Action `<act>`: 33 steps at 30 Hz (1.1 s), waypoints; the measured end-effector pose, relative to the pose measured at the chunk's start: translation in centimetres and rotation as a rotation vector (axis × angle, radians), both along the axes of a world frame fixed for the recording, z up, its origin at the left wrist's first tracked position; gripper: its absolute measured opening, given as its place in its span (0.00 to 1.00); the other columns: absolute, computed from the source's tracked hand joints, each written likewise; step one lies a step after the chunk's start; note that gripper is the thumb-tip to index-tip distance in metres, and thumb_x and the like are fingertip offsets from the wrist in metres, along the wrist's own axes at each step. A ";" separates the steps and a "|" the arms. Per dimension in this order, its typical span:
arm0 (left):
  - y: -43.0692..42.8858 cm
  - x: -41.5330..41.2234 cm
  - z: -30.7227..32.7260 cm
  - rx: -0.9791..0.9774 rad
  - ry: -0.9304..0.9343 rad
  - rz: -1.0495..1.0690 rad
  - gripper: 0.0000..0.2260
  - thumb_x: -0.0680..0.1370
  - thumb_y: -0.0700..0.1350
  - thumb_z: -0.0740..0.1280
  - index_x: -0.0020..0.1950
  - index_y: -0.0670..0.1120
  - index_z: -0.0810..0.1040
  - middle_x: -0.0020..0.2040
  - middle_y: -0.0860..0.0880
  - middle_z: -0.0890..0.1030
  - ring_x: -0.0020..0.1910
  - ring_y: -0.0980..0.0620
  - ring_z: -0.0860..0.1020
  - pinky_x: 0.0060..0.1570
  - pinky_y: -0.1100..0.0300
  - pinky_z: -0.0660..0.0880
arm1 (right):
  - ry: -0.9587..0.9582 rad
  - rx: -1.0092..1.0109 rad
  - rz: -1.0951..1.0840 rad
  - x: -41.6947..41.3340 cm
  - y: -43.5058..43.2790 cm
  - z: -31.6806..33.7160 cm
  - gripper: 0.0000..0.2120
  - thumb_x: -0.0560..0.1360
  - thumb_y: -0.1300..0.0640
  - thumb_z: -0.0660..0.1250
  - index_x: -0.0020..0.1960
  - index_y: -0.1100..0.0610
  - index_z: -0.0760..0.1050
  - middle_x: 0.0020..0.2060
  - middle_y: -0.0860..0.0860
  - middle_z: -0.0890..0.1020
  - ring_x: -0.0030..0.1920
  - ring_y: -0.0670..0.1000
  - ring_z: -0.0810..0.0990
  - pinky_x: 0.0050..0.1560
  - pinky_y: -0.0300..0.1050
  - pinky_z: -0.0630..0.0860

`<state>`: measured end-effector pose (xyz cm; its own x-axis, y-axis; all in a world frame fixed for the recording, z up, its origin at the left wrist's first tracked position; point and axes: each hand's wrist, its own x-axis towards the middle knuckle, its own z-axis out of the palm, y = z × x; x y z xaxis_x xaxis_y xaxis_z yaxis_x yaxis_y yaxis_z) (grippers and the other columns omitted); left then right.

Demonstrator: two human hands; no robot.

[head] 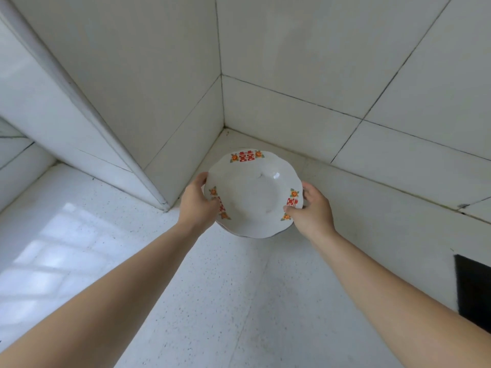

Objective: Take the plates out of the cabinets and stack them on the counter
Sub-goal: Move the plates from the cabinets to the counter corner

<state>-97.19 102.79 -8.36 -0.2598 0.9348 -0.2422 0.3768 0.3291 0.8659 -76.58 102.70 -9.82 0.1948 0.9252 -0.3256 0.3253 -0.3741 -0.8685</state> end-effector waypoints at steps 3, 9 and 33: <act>1.3 0.0 -0.7 0.002 0.007 0.001 0.23 0.72 0.34 0.60 0.66 0.48 0.70 0.52 0.59 0.73 0.48 0.50 0.78 0.33 0.68 0.71 | -0.008 -0.014 0.007 0.0 1.5 -0.7 0.21 0.67 0.68 0.68 0.53 0.45 0.73 0.44 0.40 0.81 0.45 0.44 0.81 0.40 0.40 0.74; 3.5 0.1 -2.2 -0.028 -0.015 -0.017 0.23 0.72 0.35 0.62 0.65 0.50 0.71 0.51 0.59 0.74 0.46 0.50 0.80 0.30 0.65 0.73 | -0.033 -0.025 0.010 0.4 3.9 -2.1 0.20 0.68 0.68 0.67 0.52 0.45 0.74 0.42 0.40 0.81 0.43 0.42 0.80 0.38 0.39 0.74; 8.5 -0.5 -5.4 -0.022 -0.099 -0.057 0.22 0.72 0.33 0.64 0.62 0.51 0.74 0.50 0.63 0.75 0.46 0.56 0.79 0.36 0.66 0.74 | 0.017 -0.013 -0.056 0.2 7.3 -5.2 0.23 0.69 0.67 0.69 0.60 0.49 0.73 0.49 0.45 0.82 0.44 0.41 0.80 0.37 0.34 0.73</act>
